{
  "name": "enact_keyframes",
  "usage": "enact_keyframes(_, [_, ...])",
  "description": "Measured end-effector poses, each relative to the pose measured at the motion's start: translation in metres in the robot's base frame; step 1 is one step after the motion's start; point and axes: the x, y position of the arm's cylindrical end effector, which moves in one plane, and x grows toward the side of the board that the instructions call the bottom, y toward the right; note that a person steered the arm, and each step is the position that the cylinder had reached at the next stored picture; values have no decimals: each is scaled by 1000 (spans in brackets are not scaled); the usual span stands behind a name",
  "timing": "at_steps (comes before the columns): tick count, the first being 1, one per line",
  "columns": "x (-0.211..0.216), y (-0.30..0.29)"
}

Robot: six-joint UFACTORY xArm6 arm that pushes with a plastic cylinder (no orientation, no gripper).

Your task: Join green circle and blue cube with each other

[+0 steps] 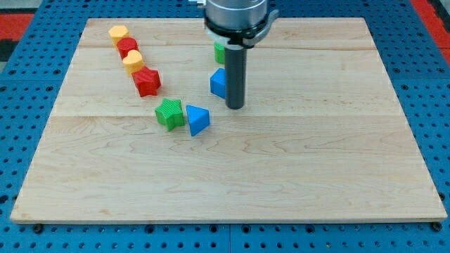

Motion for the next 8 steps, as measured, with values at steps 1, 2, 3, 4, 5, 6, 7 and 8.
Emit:
enact_keyframes(1, [-7, 22])
enact_keyframes(2, [-11, 9])
enact_keyframes(3, [-24, -6])
enact_keyframes(4, [-31, -19])
enact_keyframes(5, [-34, -40])
enact_keyframes(6, [-34, -50])
enact_keyframes(7, [-25, -56])
enact_keyframes(8, [-10, -94])
